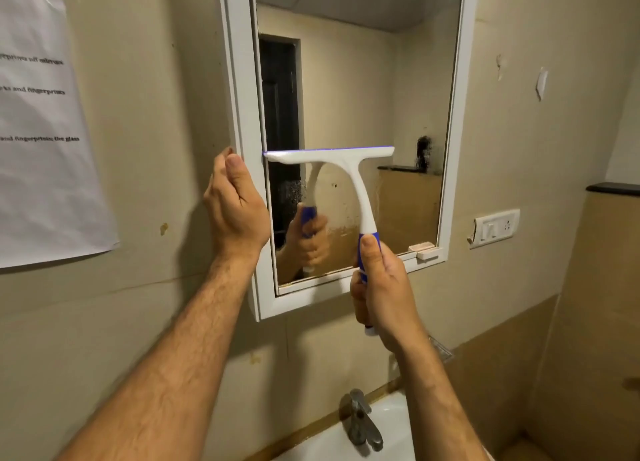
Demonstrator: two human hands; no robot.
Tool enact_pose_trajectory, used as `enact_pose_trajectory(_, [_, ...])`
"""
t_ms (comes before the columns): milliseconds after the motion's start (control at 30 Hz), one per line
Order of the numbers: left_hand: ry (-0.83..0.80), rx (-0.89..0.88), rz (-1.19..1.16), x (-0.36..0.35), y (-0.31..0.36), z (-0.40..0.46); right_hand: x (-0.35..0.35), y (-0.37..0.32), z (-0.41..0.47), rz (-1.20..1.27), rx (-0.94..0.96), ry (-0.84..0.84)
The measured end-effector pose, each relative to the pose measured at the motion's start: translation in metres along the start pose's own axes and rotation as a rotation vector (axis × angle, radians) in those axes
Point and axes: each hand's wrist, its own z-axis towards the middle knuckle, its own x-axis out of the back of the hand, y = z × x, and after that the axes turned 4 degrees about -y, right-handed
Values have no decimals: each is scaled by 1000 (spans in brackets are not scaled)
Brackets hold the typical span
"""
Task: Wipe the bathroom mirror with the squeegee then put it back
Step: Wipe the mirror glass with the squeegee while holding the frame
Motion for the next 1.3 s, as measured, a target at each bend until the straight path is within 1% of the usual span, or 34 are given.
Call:
enact_pose_trajectory(167, [33, -21, 0, -2, -2, -1, 0, 22, -26, 19, -64, -8])
enact_pose_trajectory(300, [38, -26, -26, 0, 2, -2, 2, 0, -8, -43, -6, 16])
enact_pose_trajectory(433, [51, -34, -62, -2, 4, -2, -1, -13, 5, -22, 23, 11])
enact_pose_trajectory(600, [66, -61, -58, -3, 0, -1, 0, 23, -18, -27, -24, 20])
enact_pose_trajectory(700, [55, -70, -57, -3, -3, -1, -2, 38, -33, 22, -59, 21])
enact_pose_trajectory(833, [55, -78, -59, -3, 0, -2, -4, 18, -13, -35, 12, 61])
enact_pose_trajectory(967, [39, -30, -66, -2, 1, -2, -9, -10, 12, 1, 71, 47])
enact_pose_trajectory(1033, [26, -18, -66, -1, 1, -2, -10, -8, 9, 24, 72, 43])
enact_pose_trajectory(1200, [15, -3, -39, 0, 0, -1, -7, 22, -17, 27, 10, 62])
enact_pose_trajectory(1300, [-5, 3, -5, -1, -3, -1, -8, 11, -8, 25, 20, 54])
